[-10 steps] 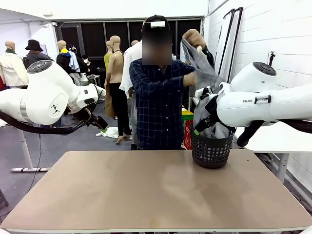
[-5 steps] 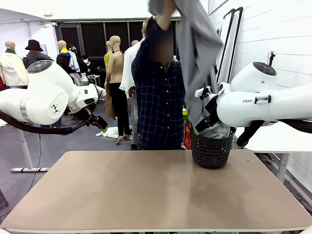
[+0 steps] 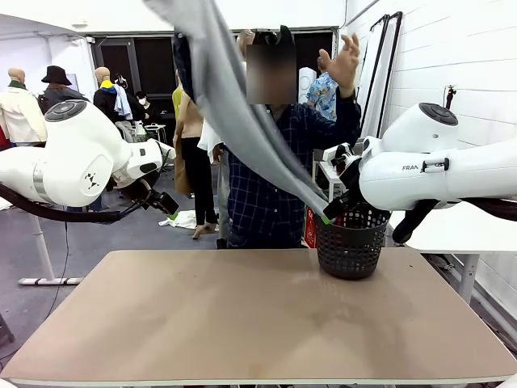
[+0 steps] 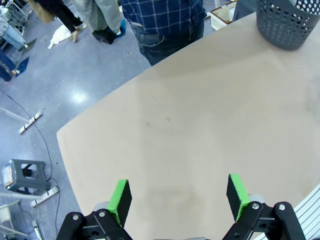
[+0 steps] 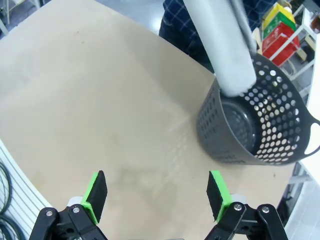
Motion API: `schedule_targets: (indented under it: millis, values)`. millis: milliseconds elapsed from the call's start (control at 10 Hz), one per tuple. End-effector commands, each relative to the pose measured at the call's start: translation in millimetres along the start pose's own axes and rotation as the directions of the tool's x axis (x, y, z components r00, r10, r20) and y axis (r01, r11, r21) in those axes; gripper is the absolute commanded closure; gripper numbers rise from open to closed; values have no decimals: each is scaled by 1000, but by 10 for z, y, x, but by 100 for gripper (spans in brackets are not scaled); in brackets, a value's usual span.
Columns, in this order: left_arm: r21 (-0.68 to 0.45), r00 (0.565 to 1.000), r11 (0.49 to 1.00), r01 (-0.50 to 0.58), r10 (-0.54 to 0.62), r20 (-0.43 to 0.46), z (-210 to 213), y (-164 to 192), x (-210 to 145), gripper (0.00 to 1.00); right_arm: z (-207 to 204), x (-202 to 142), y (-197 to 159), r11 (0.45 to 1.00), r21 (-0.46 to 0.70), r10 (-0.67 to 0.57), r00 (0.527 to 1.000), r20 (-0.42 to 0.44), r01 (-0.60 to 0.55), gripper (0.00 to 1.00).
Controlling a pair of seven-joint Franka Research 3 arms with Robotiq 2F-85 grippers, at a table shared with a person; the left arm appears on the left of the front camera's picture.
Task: Fold the training pants.
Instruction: Grab both ends of the Training pants handed by a person.
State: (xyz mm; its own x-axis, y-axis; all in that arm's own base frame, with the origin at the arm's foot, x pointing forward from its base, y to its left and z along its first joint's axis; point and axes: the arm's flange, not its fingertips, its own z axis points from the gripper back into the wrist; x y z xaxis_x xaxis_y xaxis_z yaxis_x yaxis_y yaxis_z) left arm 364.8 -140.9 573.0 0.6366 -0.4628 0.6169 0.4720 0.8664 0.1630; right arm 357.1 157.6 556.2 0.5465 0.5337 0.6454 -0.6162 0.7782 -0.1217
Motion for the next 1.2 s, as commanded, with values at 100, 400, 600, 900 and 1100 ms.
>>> schedule_targets:
  millis: [100,400,600,900,1100]
  values:
    - [-1,1000,1000,1,-1,2,5,-2,1,0,7,6,0,1000,0,-4,1000,2,4,0]
    - [-1,1000,1000,1,-1,2,5,-2,1,0,7,6,0,1000,0,-4,1000,2,4,0]
    - [-1,1000,1000,1,-1,2,5,-2,1,0,7,6,0,1000,0,-4,1000,2,4,0]
    - [-1,1000,1000,1,-1,2,5,-2,1,0,7,6,0,1000,0,-4,1000,2,4,0]
    - [-1,1000,1000,1,-1,2,5,-2,1,0,7,6,0,1000,0,-4,1000,2,4,0]
